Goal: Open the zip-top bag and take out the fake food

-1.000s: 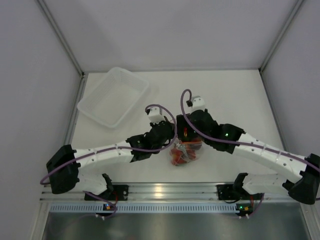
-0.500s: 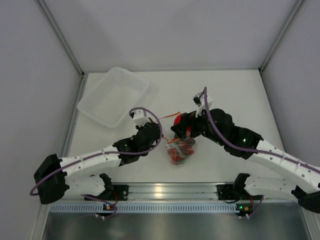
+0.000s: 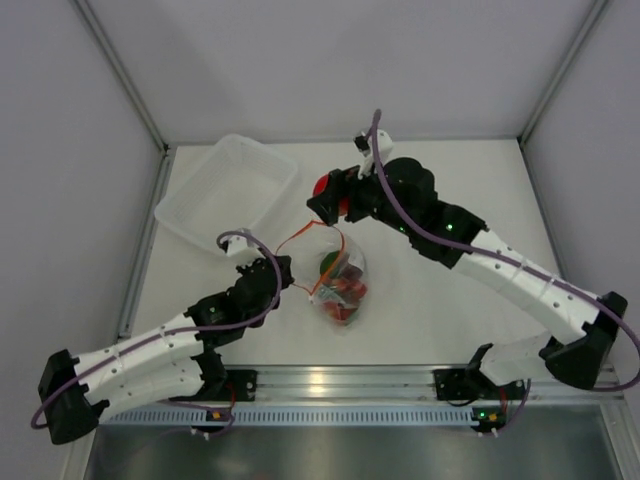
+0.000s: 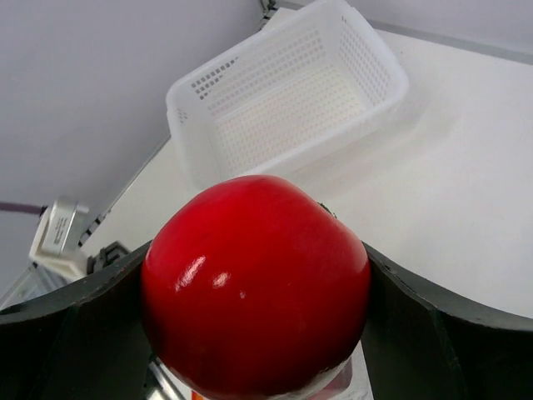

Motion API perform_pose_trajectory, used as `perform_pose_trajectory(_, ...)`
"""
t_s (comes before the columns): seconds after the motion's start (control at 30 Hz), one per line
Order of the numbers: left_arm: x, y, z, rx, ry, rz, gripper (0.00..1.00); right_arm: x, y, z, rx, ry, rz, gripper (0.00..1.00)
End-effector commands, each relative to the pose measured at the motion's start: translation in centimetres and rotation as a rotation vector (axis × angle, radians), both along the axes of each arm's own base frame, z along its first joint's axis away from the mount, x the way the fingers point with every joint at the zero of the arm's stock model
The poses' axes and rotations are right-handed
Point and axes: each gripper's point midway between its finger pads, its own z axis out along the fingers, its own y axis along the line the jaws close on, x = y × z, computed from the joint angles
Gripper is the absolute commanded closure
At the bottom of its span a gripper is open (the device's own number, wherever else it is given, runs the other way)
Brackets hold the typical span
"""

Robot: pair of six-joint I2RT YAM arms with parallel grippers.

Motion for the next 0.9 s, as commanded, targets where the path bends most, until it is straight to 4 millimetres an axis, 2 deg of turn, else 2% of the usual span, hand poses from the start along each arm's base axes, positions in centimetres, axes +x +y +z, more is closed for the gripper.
perform_pose_trajectory(0.0,-0.6,1.3,-0.2,-0.016,-0.003,0.018,1.00,3.1,1.9,3.5,0.067,-0.092,0.023,0.84)
perform_pose_trajectory(0.1,-1.2,1.3,-0.8,-0.042,0.008,-0.008,1.00,6.6,4.5,3.2,0.052,-0.099,0.027,0.84)
perform_pose_trajectory(0.17,-1.5,1.3,-1.2,-0.044,0.014,-0.024,1.00,8.1,5.7,2.9,0.032,-0.115,0.030,0.84)
perform_pose_trajectory(0.2,-1.7,1.1,-1.3,-0.047,0.019,-0.041,1.00,9.0,7.2,1.2,0.008,-0.091,0.057,0.84)
perform_pose_trajectory(0.23,-1.8,1.0,-1.5,-0.047,0.024,-0.048,1.00,9.5,7.9,2.6,0.026,-0.120,0.064,0.84)
perform_pose_trajectory(0.37,-2.3,0.9,-2.4,-0.046,0.041,-0.075,1.00,12.3,10.8,1.6,0.016,-0.127,0.071,0.84)
perform_pose_trajectory(0.4,-2.4,0.9,-2.6,-0.047,0.044,-0.079,1.00,13.4,11.9,1.0,0.015,-0.126,0.071,0.84)
perform_pose_trajectory(0.57,-2.7,1.1,-2.8,-0.056,0.041,-0.089,1.00,16.0,15.5,-0.8,0.018,-0.164,0.116,0.83)
perform_pose_trajectory(0.6,-2.7,1.1,-2.8,-0.054,0.041,-0.091,1.00,16.8,16.6,-2.0,0.014,-0.167,0.131,0.83)
perform_pose_trajectory(0.8,-2.9,1.2,-3.2,-0.037,0.042,-0.103,1.00,20.0,20.0,-5.6,0.020,-0.247,0.148,0.81)
perform_pose_trajectory(0.87,-2.9,1.1,-3.2,-0.030,0.041,-0.108,1.00,20.7,20.4,-6.5,0.010,-0.258,0.141,0.81)
